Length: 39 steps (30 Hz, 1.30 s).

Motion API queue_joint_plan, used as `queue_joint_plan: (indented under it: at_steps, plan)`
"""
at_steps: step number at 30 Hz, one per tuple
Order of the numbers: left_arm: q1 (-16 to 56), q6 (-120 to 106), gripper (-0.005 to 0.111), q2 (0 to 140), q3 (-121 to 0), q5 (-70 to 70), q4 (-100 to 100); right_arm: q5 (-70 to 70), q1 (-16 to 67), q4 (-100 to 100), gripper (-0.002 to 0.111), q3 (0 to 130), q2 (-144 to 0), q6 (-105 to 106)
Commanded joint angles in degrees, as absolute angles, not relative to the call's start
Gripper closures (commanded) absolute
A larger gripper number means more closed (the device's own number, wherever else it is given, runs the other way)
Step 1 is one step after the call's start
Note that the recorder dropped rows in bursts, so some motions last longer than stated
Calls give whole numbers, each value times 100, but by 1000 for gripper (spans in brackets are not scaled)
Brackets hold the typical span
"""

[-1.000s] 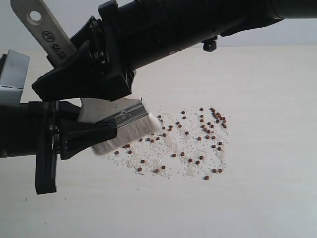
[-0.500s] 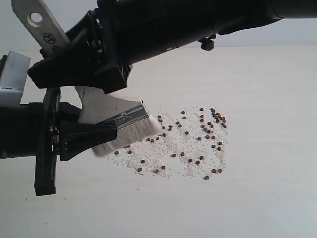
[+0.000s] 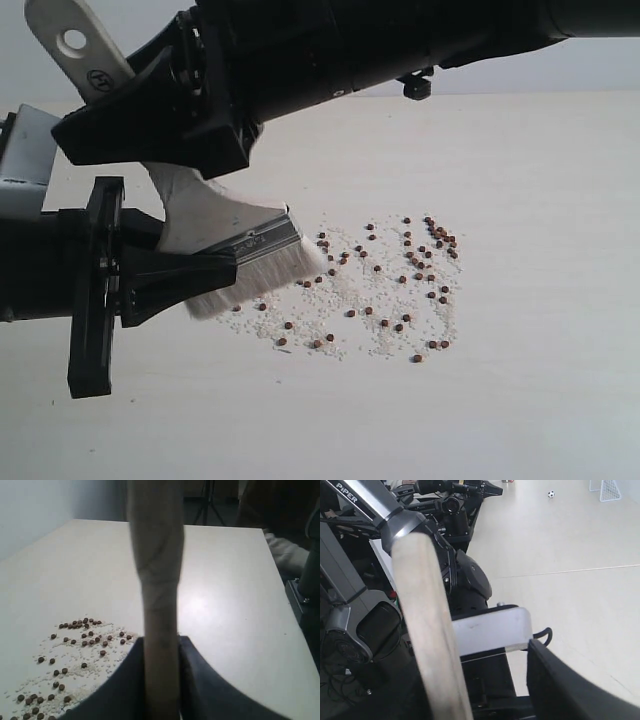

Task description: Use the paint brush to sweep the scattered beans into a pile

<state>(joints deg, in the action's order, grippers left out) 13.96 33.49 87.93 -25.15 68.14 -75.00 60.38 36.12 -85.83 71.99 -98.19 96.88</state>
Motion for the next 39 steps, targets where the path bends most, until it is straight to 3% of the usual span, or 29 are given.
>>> queue_joint_plan:
  at_steps: [1, 10, 20, 30, 32, 37, 39]
  plan:
    - [1425, 3449, 107, 8776, -2552, 6911, -7449, 5964, 3629, -8668, 60, 7237, -9809, 9737]
    - [1425, 3449, 107, 8776, -2552, 6911, -7460, 5856, 3629, -8705, 62, 7237, -9809, 9737]
    - [1425, 3427, 107, 8776, -2552, 6911, -7447, 5867, 3629, -8667, 108, 7237, -9809, 9786]
    - [1425, 3512, 106, 8776, -2552, 6899, -7447, 5880, 3629, -8618, 108, 7237, -9809, 9881]
    - [1425, 3512, 99, 8776, -2552, 6889, -7447, 5869, 3629, -8620, 108, 7237, -9809, 9881]
    - [1425, 3552, 63, 8776, -2552, 6889, -7447, 5856, 3629, -8589, 108, 7237, -9809, 9881]
    - [1425, 3607, 55, 8776, -2552, 6889, -7425, 5786, 3629, -8580, 108, 7237, -9809, 9881]
